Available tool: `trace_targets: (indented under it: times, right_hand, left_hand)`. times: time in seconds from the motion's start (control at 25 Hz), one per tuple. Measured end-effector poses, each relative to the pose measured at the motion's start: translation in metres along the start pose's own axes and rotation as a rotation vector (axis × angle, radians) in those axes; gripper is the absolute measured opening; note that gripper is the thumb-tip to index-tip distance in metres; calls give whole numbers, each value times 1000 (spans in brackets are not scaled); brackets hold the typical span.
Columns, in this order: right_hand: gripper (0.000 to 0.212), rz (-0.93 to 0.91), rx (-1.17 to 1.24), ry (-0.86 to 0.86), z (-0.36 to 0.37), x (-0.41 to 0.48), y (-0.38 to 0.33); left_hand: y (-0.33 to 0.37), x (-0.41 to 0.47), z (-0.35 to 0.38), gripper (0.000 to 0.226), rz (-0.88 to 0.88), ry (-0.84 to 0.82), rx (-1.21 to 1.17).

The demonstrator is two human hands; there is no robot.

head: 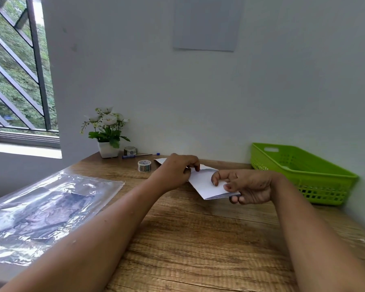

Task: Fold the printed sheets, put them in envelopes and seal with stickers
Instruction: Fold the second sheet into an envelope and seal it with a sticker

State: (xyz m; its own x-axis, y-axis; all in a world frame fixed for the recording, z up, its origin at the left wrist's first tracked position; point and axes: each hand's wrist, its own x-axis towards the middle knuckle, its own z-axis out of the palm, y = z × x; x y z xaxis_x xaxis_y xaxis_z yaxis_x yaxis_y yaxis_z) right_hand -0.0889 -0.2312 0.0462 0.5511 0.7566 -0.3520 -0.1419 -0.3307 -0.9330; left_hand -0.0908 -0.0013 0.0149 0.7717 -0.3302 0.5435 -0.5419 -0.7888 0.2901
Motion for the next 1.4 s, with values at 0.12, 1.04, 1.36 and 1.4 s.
trace_targets:
  times: [0.12,1.04,1.36,1.4]
  right_hand:
    - [41,-18,-74,-23,5,-3,-10]
    - [20,-373,-1394,1120,9,48,8]
    - [23,-116,-1065,644,4,48,9]
    - [27,-93,-1032,614,4,47,9]
  left_hand:
    - [-1,-1,1,35,-14,21,-32]
    - [22,2,15,29,198,86,-161]
    - [2,-3,14,23,-106,-281,-139]
    - [0,-2,13,22,-138,-314,-135]
